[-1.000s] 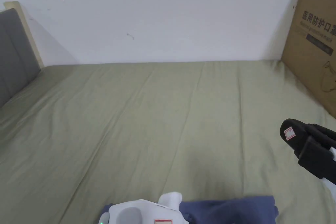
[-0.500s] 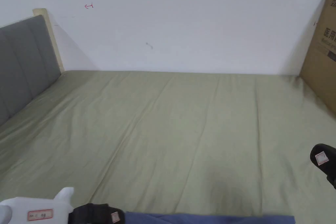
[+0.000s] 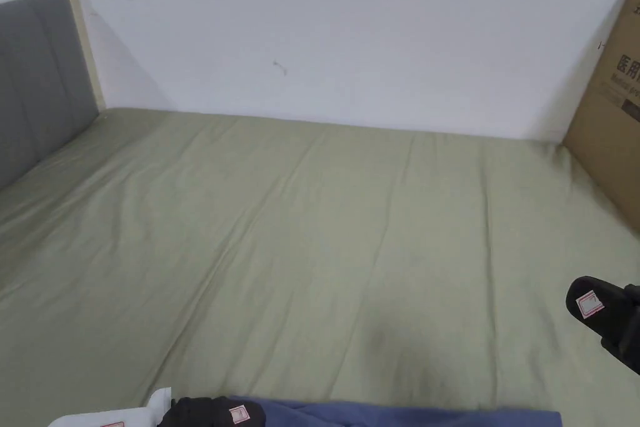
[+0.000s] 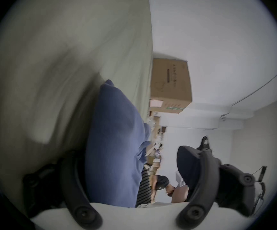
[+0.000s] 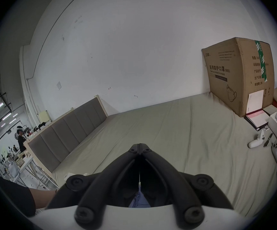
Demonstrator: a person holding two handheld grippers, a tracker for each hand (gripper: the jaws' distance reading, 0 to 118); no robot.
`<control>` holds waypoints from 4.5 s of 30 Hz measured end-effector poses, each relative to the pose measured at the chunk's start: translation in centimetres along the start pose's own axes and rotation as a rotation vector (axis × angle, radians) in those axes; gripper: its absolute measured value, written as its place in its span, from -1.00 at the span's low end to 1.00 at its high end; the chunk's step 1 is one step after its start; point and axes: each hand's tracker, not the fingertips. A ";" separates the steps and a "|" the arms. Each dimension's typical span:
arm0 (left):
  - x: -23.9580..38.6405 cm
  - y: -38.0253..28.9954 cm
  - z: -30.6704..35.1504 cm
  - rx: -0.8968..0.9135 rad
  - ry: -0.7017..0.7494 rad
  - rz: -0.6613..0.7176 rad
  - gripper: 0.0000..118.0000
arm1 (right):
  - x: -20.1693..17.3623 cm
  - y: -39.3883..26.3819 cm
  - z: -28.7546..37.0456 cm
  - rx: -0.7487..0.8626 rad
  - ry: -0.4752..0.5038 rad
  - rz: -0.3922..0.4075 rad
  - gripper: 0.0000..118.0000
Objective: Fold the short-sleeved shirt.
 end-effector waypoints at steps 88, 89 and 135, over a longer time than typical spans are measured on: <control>31.1 -19.8 -7.3 1.093 0.697 -1.400 -0.99 | -1.4 1.6 7.9 0.487 -0.154 0.300 -1.00; 30.9 -20.0 -7.1 1.133 0.722 -1.409 -0.99 | -1.1 1.0 7.3 0.506 -0.219 0.311 -1.00; 6.4 -2.8 -3.6 0.026 0.277 -0.368 1.00 | 9.3 -16.8 -10.8 -0.836 0.082 -0.346 -1.00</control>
